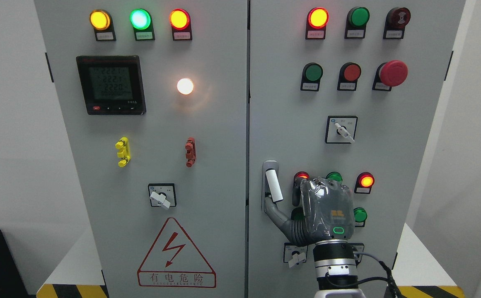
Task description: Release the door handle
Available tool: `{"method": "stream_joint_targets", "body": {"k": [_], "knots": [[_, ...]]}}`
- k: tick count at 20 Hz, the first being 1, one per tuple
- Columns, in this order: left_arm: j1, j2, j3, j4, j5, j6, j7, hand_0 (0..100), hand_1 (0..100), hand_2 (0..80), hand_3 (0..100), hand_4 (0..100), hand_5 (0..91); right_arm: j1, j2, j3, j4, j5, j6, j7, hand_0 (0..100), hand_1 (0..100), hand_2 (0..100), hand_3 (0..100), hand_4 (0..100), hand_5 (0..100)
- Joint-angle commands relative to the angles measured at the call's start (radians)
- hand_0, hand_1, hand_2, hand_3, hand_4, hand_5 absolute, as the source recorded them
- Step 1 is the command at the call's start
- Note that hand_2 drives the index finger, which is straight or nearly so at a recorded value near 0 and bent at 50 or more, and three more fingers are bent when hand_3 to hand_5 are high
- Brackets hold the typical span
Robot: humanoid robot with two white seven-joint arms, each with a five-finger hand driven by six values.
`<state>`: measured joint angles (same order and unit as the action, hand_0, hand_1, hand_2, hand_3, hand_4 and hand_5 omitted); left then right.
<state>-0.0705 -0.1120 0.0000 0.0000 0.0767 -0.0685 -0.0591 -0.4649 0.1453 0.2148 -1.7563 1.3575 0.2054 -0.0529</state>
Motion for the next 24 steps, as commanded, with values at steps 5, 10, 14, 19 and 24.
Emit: {"method": "stream_joint_targets", "body": {"k": [5,10,14,19,24], "knots": [[0.0,0.0,-0.02,-0.015,0.0,0.001,0.001,0,0,2.4,8,1,0.0,0.006,0.0,-0.023,-0.02,0.0,0.0,-0.001,27,39,83,100,100,97],[0.0,0.0,-0.02,-0.015,0.0,-0.001,0.001,0,0,2.2,8,1,0.0,0.006,0.0,-0.034,-0.02,0.0,0.0,-0.001,27,40,83,100,100,97],[0.0,0.0,-0.02,-0.017,0.0,0.001,0.001,0,0,2.3,8,1,0.0,0.006,0.0,-0.035,-0.022,0.0,0.0,-0.002,27,40,82,100,100,97],[0.0,0.0,-0.02,-0.015,0.0,-0.001,0.001,0,0,2.3,8,1,0.0,0.006,0.0,-0.049,-0.026,0.0,0.0,-0.004,27,40,82,100,100,97],[0.0,0.0,-0.02,-0.017,0.0,-0.001,0.001,0,0,2.4,9,1,0.0,0.005,0.0,-0.058,-0.026,0.0,0.0,-0.01,27,40,82,100,100,97]]}}
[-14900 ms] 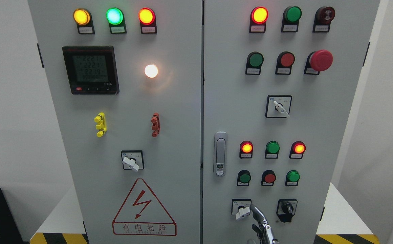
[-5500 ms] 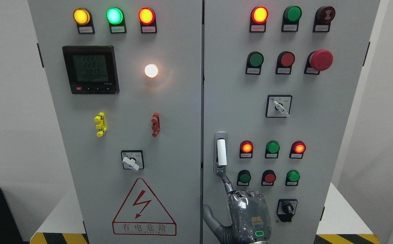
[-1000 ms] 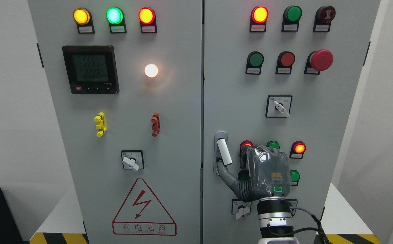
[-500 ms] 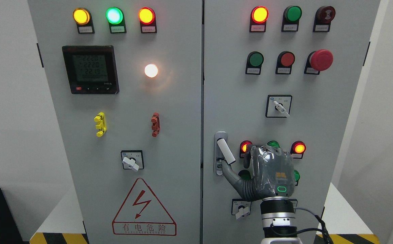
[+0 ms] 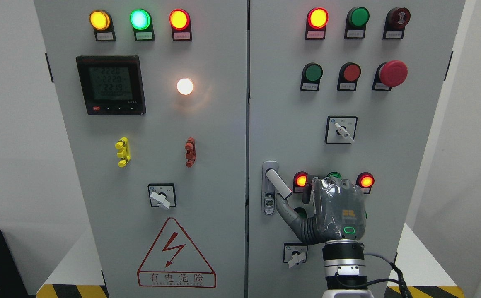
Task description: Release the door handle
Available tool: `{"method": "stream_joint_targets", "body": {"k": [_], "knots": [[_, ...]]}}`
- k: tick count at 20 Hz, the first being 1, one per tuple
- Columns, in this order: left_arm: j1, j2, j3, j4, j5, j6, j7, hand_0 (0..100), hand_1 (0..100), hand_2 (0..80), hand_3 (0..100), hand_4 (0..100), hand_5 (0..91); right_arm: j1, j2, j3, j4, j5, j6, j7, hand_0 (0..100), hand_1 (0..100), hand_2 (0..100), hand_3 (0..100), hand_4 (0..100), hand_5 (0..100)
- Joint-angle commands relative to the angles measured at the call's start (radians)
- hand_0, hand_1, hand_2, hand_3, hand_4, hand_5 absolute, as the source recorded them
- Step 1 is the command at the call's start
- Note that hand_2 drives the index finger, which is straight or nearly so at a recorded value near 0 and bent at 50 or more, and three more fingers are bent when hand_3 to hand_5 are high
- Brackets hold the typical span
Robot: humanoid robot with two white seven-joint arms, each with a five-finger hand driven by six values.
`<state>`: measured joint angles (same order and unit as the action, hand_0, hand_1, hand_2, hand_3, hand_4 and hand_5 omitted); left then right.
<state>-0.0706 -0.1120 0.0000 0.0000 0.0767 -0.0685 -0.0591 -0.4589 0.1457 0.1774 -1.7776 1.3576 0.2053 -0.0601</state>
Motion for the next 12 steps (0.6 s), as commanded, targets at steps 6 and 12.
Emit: {"method": "stream_joint_targets", "body": {"k": [6,12], "knots": [[0.0,0.0,-0.02,-0.017,0.0,0.0,0.001,0,0,2.5,9,1,0.0,-0.009,0.0,-0.029,-0.005,0.0,-0.001,-0.003,27,40,82,100,100,97],[0.0,0.0,-0.02,-0.017,0.0,0.0,0.001,0,0,2.4,9,1,0.0,-0.014,0.0,-0.032,-0.005,0.0,-0.001,-0.003,28,39,82,100,100,97]]}}
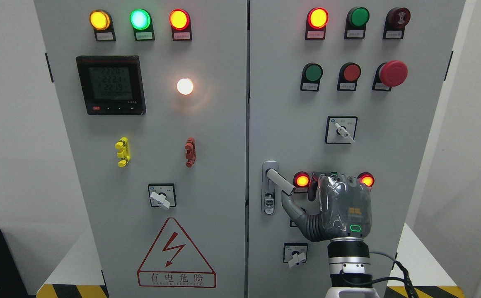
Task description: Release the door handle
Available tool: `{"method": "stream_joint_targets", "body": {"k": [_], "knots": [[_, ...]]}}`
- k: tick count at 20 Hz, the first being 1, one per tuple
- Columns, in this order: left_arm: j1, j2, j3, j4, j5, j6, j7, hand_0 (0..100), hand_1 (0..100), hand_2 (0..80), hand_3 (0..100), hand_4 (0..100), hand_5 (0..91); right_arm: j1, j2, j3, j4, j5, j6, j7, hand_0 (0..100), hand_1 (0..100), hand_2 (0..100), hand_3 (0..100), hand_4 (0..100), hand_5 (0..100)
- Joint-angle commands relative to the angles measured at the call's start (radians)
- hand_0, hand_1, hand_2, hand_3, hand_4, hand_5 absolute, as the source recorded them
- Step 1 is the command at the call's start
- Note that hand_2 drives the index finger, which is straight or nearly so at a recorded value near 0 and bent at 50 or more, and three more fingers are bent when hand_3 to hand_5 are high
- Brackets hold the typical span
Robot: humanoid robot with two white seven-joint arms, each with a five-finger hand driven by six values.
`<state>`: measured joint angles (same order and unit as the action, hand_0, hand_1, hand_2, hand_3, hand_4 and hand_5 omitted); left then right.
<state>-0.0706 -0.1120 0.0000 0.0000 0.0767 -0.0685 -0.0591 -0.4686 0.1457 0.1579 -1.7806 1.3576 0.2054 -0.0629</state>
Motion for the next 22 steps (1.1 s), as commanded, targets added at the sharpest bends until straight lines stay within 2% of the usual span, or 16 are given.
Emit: {"method": "stream_joint_targets", "body": {"k": [1,16,22], "knots": [[0.0,0.0,-0.02,-0.015,0.0,0.0,0.001,0,0,2.4,9,1,0.0,-0.004,0.0,-0.012,-0.002,0.0,-0.001,0.0,28,39,82,100,100,97],[0.0,0.0,-0.02,-0.017,0.0,0.0,0.001,0,0,2.4,9,1,0.0,-0.024,0.002,-0.012,-0.003,-0.002,-0.001,0.001,28,38,82,100,100,97],[0.0,0.0,-0.02,-0.017,0.0,0.001,0.001,0,0,2.4,9,1,0.0,0.005,0.002,-0.009,-0.02,-0.003,-0.004,0.0,28,38,81,100,100,97]]}}
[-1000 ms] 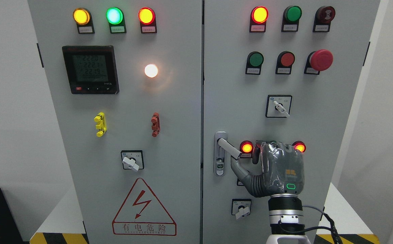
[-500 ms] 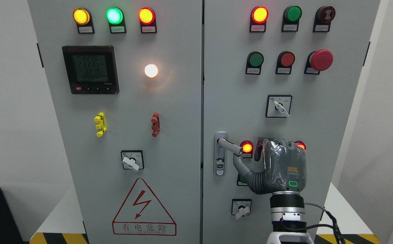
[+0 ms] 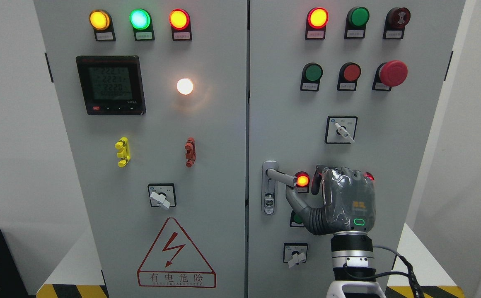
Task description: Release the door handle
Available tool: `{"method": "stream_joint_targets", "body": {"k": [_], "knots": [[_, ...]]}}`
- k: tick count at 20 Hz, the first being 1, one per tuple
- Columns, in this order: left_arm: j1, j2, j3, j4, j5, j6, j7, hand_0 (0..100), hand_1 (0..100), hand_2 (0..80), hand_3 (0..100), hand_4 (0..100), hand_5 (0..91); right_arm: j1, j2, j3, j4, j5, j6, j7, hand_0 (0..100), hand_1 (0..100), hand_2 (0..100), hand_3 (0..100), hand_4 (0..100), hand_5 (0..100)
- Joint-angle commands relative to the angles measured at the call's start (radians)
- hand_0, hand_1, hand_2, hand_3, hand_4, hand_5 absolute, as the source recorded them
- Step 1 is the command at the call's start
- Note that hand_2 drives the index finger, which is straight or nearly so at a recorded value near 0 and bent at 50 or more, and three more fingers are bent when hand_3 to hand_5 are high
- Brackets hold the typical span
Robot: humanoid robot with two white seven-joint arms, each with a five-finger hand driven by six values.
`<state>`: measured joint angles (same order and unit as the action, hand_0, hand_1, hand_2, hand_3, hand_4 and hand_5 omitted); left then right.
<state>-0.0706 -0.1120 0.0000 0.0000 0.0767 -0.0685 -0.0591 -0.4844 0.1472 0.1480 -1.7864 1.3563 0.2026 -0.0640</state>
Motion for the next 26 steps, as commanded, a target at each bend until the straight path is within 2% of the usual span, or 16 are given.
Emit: {"method": "stream_joint_targets", "body": {"k": [1,5,9,10,12,14,15,17,19,20,21,22,23,24,25,26], "knots": [[0.0,0.0,-0.02,-0.017,0.0,0.001,0.001,0,0,2.4,9,1,0.0,0.03,0.0,0.001,-0.021,-0.002,-0.003,0.001,28,38,81,100,100,97],[0.0,0.0,-0.02,-0.017,0.0,-0.001,0.001,0,0,2.5,8,1,0.0,0.075,-0.006,0.001,-0.051,-0.003,-0.006,-0.01,28,38,81,100,100,96],[0.0,0.0,-0.02,-0.017,0.0,0.001,0.001,0,0,2.4,8,1,0.0,0.156,-0.017,-0.002,-0.106,-0.005,-0.009,-0.026,28,38,73,100,98,94],[0.0,0.0,-0.02,-0.017,0.0,-0.001,0.001,0,0,2.4,8,1,0.0,0.18,-0.03,-0.008,-0.126,-0.008,-0.011,-0.034,28,37,68,100,90,91],[0.0,0.0,-0.02,-0.017,0.0,-0.001,0.001,0,0,2.5,8,1,0.0,0.24,-0.063,-0.03,-0.175,-0.009,-0.031,-0.045,28,36,61,100,86,86],[0.0,0.0,-0.02,-0.017,0.0,-0.001,0.001,0,0,2.5,8,1,0.0,0.289,-0.067,-0.068,-0.214,-0.011,-0.06,-0.046,28,35,51,85,79,77],[0.0,0.0,-0.02,-0.017,0.0,-0.001,-0.001,0,0,2.5,8,1,0.0,0.309,-0.067,-0.097,-0.232,-0.011,-0.084,-0.046,28,33,46,76,72,72],[0.0,0.0,-0.02,-0.015,0.0,-0.001,0.001,0,0,2.5,9,1,0.0,0.339,-0.064,-0.158,-0.264,-0.011,-0.141,-0.046,28,32,41,67,65,63],[0.0,0.0,-0.02,-0.017,0.0,-0.001,0.001,0,0,2.5,9,1,0.0,0.349,-0.058,-0.209,-0.283,-0.013,-0.187,-0.048,28,31,36,54,53,49],[0.0,0.0,-0.02,-0.015,0.0,-0.001,0.001,0,0,2.6,8,1,0.0,0.349,-0.057,-0.222,-0.287,-0.014,-0.199,-0.048,28,30,30,44,42,35],[0.0,0.0,-0.02,-0.017,0.0,-0.001,0.001,0,0,2.5,8,1,0.0,0.348,-0.057,-0.226,-0.297,-0.017,-0.201,-0.048,28,29,22,29,25,16],[0.0,0.0,-0.02,-0.015,0.0,-0.001,0.001,0,0,2.5,8,1,0.0,0.346,-0.057,-0.228,-0.301,-0.017,-0.201,-0.05,28,29,21,28,25,16],[0.0,0.0,-0.02,-0.017,0.0,-0.001,-0.001,0,0,2.5,8,1,0.0,0.342,-0.057,-0.228,-0.301,-0.017,-0.201,-0.062,28,28,14,18,15,5],[0.0,0.0,-0.02,-0.017,0.0,-0.001,0.001,0,0,2.5,8,1,0.0,0.339,-0.057,-0.226,-0.303,-0.017,-0.203,-0.075,28,27,10,13,9,0],[0.0,0.0,-0.02,-0.015,0.0,-0.001,0.001,0,0,2.5,8,1,0.0,0.333,-0.057,-0.226,-0.303,-0.019,-0.203,-0.082,28,27,10,13,8,0],[0.0,0.0,-0.02,-0.017,0.0,-0.001,0.001,0,0,2.5,8,1,0.0,0.325,-0.057,-0.225,-0.303,-0.019,-0.203,-0.083,29,26,5,7,2,0]]}}
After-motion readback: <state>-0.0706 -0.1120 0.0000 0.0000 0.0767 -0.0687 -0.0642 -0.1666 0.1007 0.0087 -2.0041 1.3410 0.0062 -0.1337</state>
